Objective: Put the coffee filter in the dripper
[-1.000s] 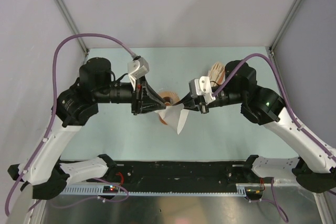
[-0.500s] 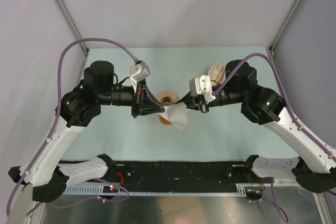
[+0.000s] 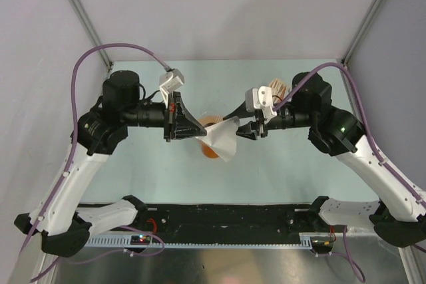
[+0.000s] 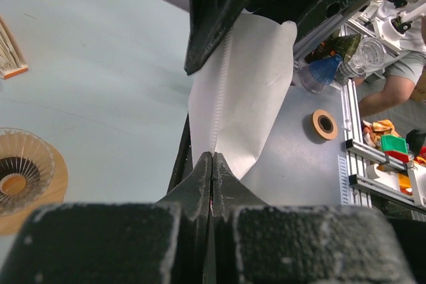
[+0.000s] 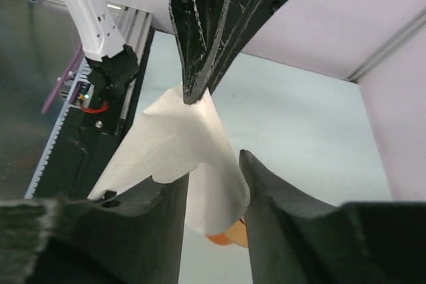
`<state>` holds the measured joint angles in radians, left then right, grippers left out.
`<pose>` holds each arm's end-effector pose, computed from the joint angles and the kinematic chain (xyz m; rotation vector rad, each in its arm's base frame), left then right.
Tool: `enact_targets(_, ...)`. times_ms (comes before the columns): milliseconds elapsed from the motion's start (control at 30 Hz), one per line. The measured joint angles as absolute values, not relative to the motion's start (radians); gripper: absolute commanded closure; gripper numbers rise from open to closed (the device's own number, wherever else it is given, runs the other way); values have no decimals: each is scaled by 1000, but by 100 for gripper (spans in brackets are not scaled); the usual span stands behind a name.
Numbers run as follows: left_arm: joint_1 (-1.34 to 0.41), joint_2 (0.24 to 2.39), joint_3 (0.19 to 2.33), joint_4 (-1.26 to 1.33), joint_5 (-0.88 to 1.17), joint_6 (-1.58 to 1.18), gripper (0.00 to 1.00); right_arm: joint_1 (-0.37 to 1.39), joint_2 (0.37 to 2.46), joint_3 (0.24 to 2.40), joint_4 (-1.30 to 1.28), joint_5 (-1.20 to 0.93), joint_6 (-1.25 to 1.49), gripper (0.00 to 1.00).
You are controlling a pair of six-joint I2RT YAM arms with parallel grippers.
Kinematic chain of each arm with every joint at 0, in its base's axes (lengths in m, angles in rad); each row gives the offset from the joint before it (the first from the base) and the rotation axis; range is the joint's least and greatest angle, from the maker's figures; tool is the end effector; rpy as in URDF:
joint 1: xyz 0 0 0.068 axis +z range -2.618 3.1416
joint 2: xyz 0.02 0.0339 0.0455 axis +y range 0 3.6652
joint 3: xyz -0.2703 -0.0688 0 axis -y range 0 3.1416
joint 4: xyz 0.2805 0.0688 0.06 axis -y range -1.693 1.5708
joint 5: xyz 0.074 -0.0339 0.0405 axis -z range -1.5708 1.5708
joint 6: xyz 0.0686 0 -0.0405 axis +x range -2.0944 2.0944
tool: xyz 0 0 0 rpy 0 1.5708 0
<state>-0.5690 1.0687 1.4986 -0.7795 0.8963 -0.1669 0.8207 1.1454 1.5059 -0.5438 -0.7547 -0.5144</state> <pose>0.1646 -0.1689 0.4819 1.0104 1.7419 -1.3366 0.1508 0.2308 0.4922 -1.4890 0.9859 0.8795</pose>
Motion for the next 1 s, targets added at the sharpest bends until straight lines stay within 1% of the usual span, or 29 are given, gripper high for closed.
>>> enact_targets(67,-554,1069,1499,-776,907,-185,100,809,1140,1506,-545,-738,-492,49)
enact_targets(133,-533,1070,1499,-765,922,-209,100,794,1130,1505,-549,-723,-465,46)
enact_targets(267,-466,1078,1498,-704,954,-289,100,743,1084,1498,-551,-687,-406,45)
enact_targets(367,-411,1082,1482,-611,981,-382,100,694,1039,1490,-551,-668,-361,44)
enact_targets(433,-384,1085,1465,-543,993,-451,100,670,1010,1483,-551,-662,-337,43)
enact_targets(600,-359,1100,1429,-369,1010,-630,100,689,976,1456,-519,-665,-288,31)
enact_targets(667,-358,1100,1404,-289,1017,-710,100,714,979,1447,-483,-665,-284,28)
enact_targets(833,-346,1112,1354,-85,1025,-900,100,807,1019,1404,-356,-627,-310,27)
enact_targets(1000,-344,1126,1354,31,1025,-997,100,856,1058,1361,-230,-569,-347,30)
